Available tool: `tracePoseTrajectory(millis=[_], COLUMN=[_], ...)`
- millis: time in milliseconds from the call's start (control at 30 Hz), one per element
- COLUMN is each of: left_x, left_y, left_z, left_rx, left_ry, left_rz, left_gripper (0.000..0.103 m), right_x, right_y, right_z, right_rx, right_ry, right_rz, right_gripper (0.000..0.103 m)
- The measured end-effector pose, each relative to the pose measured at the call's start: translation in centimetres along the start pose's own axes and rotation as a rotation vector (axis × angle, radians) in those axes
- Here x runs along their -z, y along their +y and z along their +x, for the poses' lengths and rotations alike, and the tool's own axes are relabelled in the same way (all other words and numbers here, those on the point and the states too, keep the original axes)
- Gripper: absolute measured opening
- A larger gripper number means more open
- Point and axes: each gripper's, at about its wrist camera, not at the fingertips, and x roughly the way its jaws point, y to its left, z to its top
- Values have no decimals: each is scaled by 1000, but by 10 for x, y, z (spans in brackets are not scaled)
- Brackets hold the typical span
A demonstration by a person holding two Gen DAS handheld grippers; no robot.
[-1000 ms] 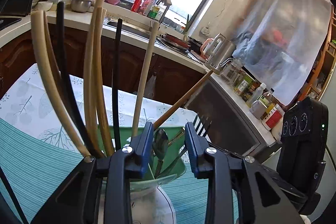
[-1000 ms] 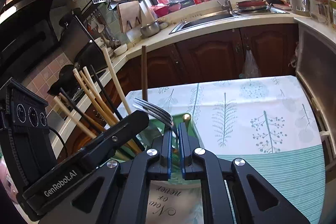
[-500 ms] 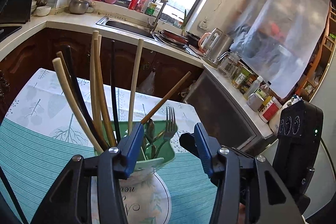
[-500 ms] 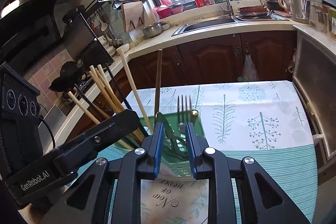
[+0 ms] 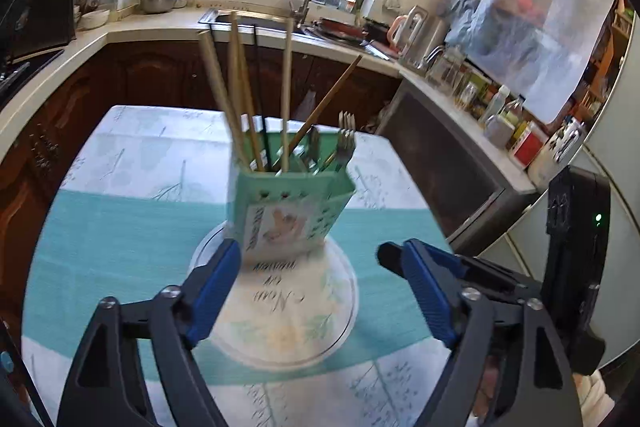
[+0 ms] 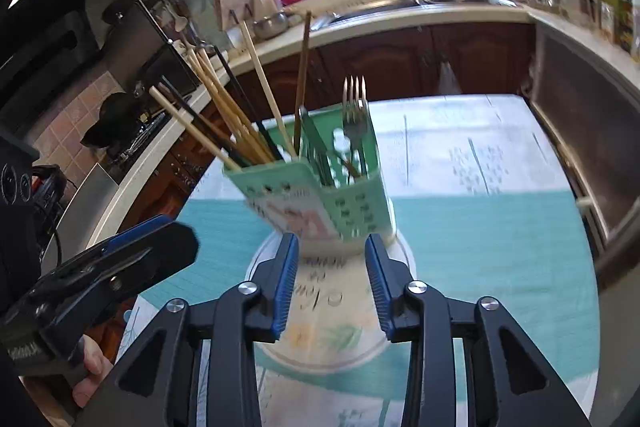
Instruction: Organize utensils
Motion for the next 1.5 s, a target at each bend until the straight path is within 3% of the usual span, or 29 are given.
tracePoseTrajectory(millis=[100,200,267,500,633,900,1000,1500], left_x=[15,27,34,43,38,31,32,31], left_y=[6,8,9,10,6,-9,-14,-13], left_z=[-14,-28,-38,-74,-93,-116,-122,-127], left_rx=[-62,-112,-148,-259,-274,-322,-357,-395], left_ry=[33,72,81,94,75,22,7,17], left_rz=[12,34,34,23,20,51,69,56], left_gripper=[93,102,102,102,102,102,102,102], right_x=[24,46,57,79,83,80,83,85], right_y=[5,16,24,57,68,74,76,88], right_z=[-14,-33,-47,-97,-127,-170,-182,-203], right_rx=[1,35,50,123,150,169,162,195], right_ry=[36,33,25,-8,-46,-65,-64,-91], right_rz=[35,52,57,80,86,105,96,54], right_gripper=[39,56,67,72,78,80,82,86])
